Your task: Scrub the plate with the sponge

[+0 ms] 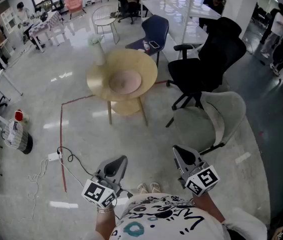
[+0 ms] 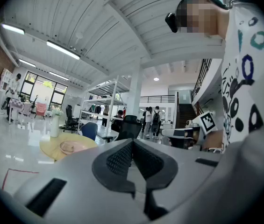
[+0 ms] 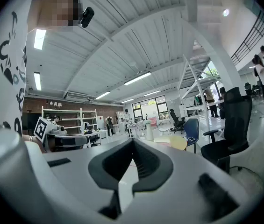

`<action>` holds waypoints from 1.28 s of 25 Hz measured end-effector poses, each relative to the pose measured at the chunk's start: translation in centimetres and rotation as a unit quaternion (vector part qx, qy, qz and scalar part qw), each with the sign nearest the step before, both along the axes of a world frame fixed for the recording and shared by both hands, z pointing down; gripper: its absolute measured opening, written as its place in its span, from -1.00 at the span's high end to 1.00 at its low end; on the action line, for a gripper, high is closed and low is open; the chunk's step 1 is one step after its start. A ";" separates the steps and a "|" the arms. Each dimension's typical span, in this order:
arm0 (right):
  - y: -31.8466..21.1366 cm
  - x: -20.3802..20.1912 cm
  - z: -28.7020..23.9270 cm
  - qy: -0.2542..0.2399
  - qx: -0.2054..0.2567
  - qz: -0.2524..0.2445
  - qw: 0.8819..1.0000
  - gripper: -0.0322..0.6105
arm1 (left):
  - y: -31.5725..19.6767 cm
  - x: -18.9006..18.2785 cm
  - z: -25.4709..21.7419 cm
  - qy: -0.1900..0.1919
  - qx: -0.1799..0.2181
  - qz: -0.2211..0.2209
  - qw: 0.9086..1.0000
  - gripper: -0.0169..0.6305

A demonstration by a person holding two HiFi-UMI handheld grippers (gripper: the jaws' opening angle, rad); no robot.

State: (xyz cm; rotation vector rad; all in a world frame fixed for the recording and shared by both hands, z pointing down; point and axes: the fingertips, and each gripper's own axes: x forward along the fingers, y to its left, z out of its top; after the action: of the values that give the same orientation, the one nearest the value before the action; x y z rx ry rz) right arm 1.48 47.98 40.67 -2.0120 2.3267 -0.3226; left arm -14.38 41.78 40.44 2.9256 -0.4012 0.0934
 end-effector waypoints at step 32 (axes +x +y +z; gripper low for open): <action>-2.1 -3.7 0.0 0.016 0.002 -0.017 1.000 0.81 | -1.8 -2.0 1.6 0.003 -0.013 0.011 1.000 0.90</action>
State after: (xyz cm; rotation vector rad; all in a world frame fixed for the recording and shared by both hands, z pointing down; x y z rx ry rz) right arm -2.23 45.84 40.70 -1.9923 2.3814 -0.2884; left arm -16.33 39.94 42.09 2.9037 -0.3652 0.0926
